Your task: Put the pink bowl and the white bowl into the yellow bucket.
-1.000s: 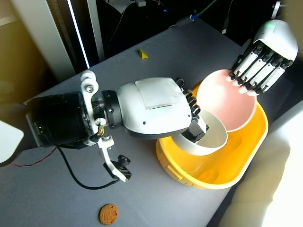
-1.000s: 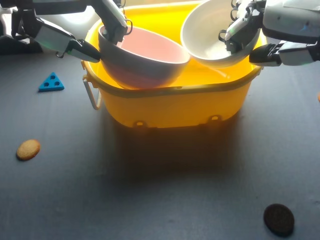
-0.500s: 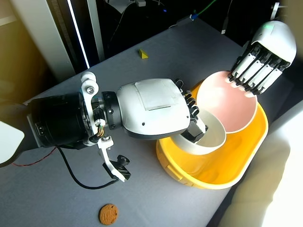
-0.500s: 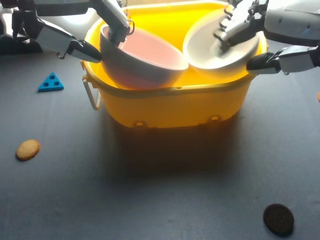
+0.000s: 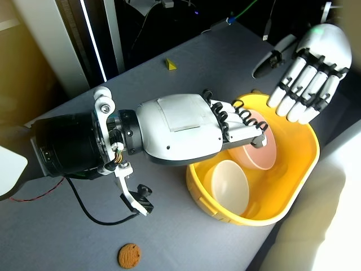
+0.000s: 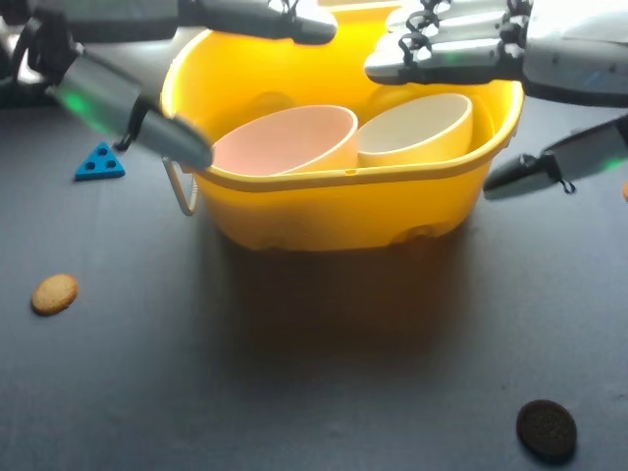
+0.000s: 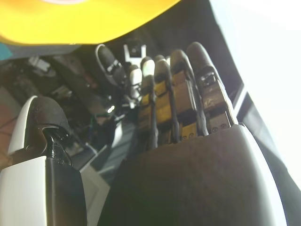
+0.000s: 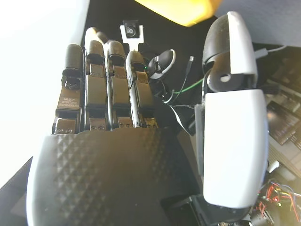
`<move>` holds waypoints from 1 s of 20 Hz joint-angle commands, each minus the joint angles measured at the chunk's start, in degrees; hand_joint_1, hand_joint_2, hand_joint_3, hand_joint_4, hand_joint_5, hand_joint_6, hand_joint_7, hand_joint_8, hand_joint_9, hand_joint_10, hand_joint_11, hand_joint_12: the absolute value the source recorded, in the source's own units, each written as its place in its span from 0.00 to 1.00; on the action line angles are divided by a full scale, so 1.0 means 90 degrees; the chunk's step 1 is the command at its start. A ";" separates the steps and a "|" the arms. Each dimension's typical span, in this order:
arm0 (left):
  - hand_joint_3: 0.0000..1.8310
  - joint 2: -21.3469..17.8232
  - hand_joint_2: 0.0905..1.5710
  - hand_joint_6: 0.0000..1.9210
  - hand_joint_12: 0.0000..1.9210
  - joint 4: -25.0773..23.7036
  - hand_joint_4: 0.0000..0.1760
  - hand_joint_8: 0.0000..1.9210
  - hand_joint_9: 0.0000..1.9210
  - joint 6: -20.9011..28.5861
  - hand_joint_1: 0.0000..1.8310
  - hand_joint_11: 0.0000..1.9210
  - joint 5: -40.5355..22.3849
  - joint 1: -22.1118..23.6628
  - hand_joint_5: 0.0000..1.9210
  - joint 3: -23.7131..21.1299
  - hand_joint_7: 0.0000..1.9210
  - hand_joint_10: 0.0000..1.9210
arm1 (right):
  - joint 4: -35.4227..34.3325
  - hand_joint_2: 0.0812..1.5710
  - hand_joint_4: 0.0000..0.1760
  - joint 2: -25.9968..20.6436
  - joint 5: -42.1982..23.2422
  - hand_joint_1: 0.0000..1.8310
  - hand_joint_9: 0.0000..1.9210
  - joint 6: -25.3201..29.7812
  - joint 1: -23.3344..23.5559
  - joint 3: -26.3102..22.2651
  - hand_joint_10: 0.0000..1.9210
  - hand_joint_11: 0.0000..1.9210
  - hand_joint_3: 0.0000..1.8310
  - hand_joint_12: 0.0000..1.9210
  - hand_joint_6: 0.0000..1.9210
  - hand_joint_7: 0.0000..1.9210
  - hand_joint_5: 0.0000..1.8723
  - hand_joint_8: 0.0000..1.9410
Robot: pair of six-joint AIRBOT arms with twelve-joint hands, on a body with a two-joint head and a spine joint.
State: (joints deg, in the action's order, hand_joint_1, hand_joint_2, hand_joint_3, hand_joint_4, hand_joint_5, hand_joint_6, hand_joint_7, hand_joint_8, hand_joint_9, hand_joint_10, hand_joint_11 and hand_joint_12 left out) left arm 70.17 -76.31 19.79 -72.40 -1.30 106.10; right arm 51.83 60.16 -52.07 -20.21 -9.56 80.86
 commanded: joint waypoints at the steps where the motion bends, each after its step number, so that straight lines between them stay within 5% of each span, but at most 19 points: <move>1: 0.00 -0.0282 0.66 0.00 0.29 0.0448 0.00 0.00 0.09 -0.0003 0.31 0.00 -0.0216 -0.0085 0.04 -0.0240 0.09 0.00 | -0.0399 0.59 0.00 -0.0138 -0.0667 0.42 0.10 0.0081 0.0034 0.0003 0.00 0.00 0.00 0.30 0.00 0.11 0.09 0.00; 4: 0.00 -0.0857 0.64 0.00 0.23 0.0095 0.00 0.00 0.05 0.0028 0.29 0.00 -0.0168 -0.0339 0.02 -0.1221 0.06 0.00 | -0.0081 0.56 0.00 -0.0299 -0.0866 0.44 0.06 0.0258 0.0036 -0.0136 0.00 0.00 0.00 0.23 0.00 0.07 0.04 0.00; 5: 0.00 -0.1072 0.63 0.00 0.10 0.0035 0.00 0.00 0.01 0.0050 0.27 0.00 -0.0164 -0.0517 0.00 -0.1594 0.01 0.00 | 0.0093 0.54 0.00 -0.0421 -0.0923 0.42 0.01 0.0258 0.0038 -0.0299 0.00 0.00 0.00 0.10 0.00 0.02 0.01 0.00; 9: 0.00 -0.1555 0.61 0.00 0.01 0.0012 0.00 0.00 0.00 0.0074 0.23 0.00 -0.0123 -0.1162 0.00 -0.2397 0.00 0.00 | 0.0417 0.52 0.00 -0.0780 -0.1058 0.34 0.00 0.0260 -0.0020 -0.0810 0.00 0.00 0.00 0.06 0.00 0.00 0.00 0.00; 11: 0.00 -0.1797 0.62 0.00 0.00 -0.0098 0.00 0.00 0.00 0.0061 0.12 0.00 -0.0046 -0.1370 0.00 -0.2861 0.00 0.00 | 0.0589 0.50 0.00 -0.0977 -0.1098 0.32 0.00 0.0319 -0.0136 -0.1103 0.00 0.00 0.00 0.01 0.00 0.00 0.00 0.00; 20: 0.00 -0.2421 0.57 0.00 0.00 -0.0170 0.00 0.00 0.00 -0.0659 0.11 0.00 0.1289 -0.1684 0.00 -0.4394 0.00 0.00 | 0.1035 0.48 0.00 -0.1643 -0.1039 0.34 0.00 0.0728 -0.1031 -0.2089 0.00 0.00 0.00 0.00 0.00 0.00 0.00 0.00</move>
State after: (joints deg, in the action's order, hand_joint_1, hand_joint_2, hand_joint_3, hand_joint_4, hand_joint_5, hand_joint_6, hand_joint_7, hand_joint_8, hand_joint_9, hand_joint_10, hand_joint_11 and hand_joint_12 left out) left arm 48.93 -82.30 13.61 -58.41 -17.04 66.35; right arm 65.93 46.00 -56.55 -13.72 -19.18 62.15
